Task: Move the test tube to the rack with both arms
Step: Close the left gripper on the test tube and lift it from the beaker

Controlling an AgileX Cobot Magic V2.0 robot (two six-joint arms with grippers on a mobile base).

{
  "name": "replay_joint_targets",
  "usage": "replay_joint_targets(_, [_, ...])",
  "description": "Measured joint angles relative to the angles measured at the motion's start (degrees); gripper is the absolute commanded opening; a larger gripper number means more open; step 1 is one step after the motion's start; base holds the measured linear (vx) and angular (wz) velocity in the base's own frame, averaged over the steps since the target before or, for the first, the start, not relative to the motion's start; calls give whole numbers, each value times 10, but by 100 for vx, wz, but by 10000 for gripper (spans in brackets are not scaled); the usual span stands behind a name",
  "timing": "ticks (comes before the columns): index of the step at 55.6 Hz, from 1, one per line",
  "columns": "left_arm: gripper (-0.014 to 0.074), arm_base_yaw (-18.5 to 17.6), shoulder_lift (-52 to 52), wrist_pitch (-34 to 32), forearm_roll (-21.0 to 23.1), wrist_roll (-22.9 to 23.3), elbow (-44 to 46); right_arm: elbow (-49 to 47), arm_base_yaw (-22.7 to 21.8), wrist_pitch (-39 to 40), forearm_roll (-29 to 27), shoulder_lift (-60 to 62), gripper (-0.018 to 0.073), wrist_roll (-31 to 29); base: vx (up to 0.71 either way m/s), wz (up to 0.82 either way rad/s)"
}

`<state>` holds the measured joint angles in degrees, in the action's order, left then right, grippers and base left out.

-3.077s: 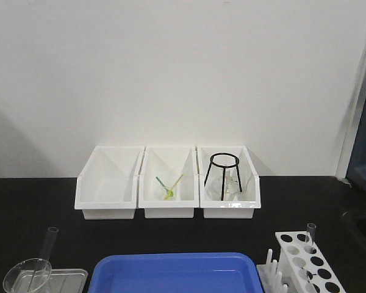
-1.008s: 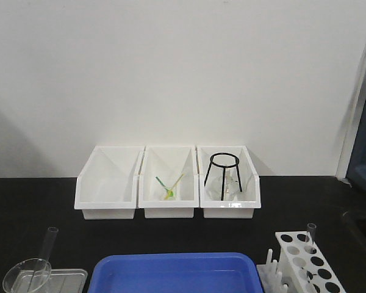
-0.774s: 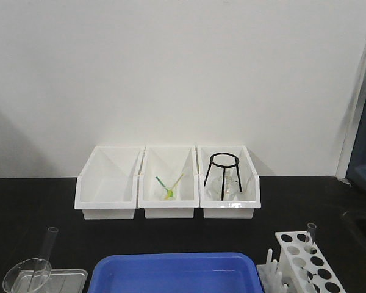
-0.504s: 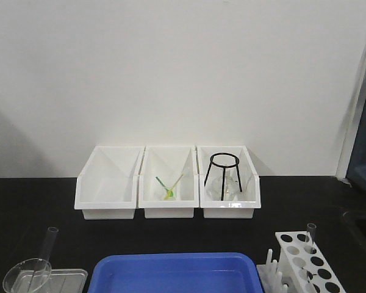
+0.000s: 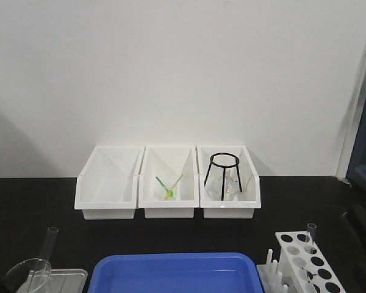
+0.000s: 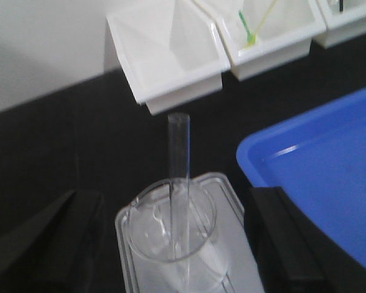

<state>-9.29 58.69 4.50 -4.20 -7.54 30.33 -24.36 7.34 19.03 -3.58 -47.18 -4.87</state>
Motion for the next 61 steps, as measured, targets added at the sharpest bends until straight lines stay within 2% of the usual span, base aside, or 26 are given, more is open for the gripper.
replay_joint_targets(6, [586,0,48,-33,-1,-1,-1,5,0,8,0,0,473,0,0,0])
replay_joint_targets(16, [586,-1,123,-132,-2,-2,-1,5,0,23,0,0,473,0,0,0])
replay_joint_targets(20, [586,-1,159,-148,-2,-2,8,5,0,24,0,0,473,0,0,0])
replay_joint_targets(37, [586,-1,266,-165,-2,-2,99,5,0,26,0,0,473,0,0,0])
replay_joint_targets(47, [580,-1,311,-169,-2,-2,120,5,0,26,1,0,473,0,0,0])
replay_joint_targets(54, [531,-1,334,-175,-2,-2,123,5,0,27,1,0,473,0,0,0])
replay_joint_targets(61, [447,-1,342,-184,10,-2,123,5,0,27,1,0,473,0,0,0])
